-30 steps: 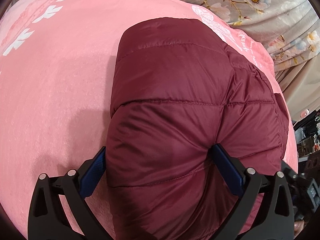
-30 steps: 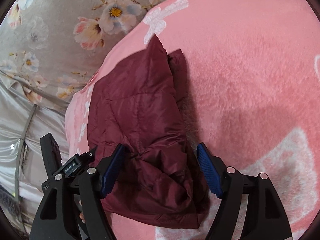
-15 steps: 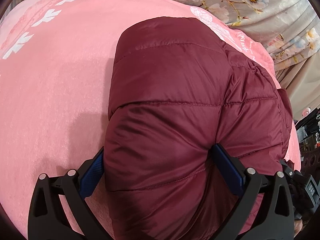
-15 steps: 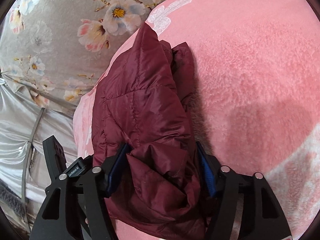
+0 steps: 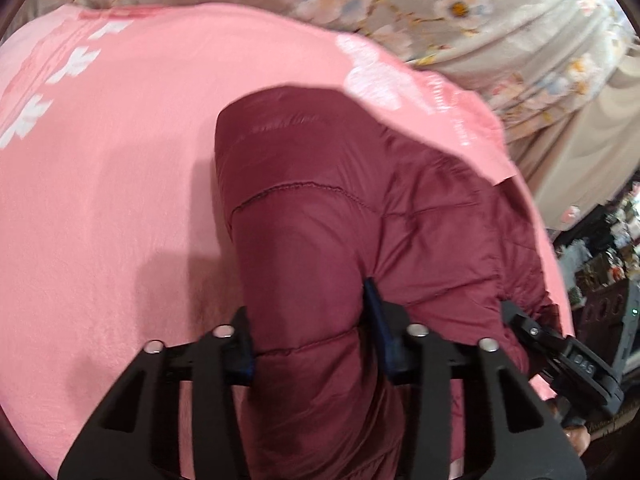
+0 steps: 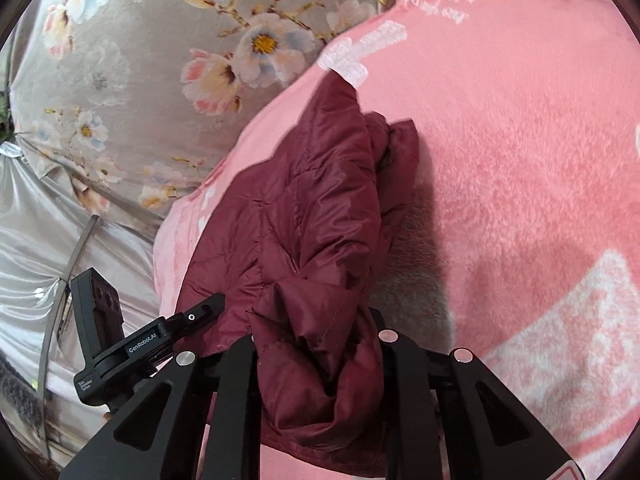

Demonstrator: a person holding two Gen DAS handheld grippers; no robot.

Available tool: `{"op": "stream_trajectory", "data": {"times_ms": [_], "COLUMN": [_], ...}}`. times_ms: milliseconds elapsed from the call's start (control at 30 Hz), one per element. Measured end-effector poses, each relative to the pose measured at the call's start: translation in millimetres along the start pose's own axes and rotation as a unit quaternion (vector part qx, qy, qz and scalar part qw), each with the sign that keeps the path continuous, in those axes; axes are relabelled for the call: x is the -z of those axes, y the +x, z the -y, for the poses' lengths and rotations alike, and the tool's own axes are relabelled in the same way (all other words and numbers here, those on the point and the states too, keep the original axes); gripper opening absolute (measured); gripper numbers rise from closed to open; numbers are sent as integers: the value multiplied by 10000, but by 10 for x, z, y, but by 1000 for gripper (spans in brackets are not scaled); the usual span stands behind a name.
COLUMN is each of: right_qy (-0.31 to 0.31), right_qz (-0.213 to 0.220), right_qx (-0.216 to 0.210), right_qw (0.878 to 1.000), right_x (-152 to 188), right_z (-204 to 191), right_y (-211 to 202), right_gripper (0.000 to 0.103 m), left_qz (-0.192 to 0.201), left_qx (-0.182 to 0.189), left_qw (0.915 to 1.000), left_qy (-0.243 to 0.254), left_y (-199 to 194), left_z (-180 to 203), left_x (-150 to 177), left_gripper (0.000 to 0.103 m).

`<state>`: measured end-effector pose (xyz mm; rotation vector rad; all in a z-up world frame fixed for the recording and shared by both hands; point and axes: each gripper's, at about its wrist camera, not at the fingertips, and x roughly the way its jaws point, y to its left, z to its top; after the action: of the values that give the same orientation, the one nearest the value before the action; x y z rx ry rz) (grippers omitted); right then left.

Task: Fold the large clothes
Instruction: 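Lift the jacket end with both tools and fold it over the bundle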

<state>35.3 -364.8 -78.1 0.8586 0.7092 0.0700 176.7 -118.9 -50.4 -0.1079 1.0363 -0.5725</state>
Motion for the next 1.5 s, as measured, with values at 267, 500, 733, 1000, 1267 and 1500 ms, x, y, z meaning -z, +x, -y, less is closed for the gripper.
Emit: {"op": "stream_trajectory", "data": {"times_ms": [267,500,733,1000,1267,1500], "right_qy": [-748,-1745,-2701,-3137,-3212,-2903], "right_qz": [914,1887,2478,2581,2290,1820], "right_qx": [-166,-406,-733,-1108,-1264,-1113], "right_qw": [9929,9655,9275,9070,9102,9328], "right_x": [9,2,-56,-196,-379,-512], "right_z": [-611,-1437,-2269,-2926,-3253,-3047], "right_y": [-803,-1413,-1557,-1071,-171,741], "right_gripper": [17,17,17,17,17,17], "left_qz": [755,2020,3065,3689,3811,3415], "left_qx": [636,911,854,455,94,-26], "left_qw": [9927,9647,9282,9063,9061,9268], "left_qy": [697,1422,1929,2013,1833,1561], "left_y": [-799,-1812,-2598,-2931,-2823,-2187], "left_z": [446,757,629,65,-664,-1219], "left_x": [-84,-194,-350,-743,-1058,-1326], "left_gripper": [33,33,35,35,35,35]}}
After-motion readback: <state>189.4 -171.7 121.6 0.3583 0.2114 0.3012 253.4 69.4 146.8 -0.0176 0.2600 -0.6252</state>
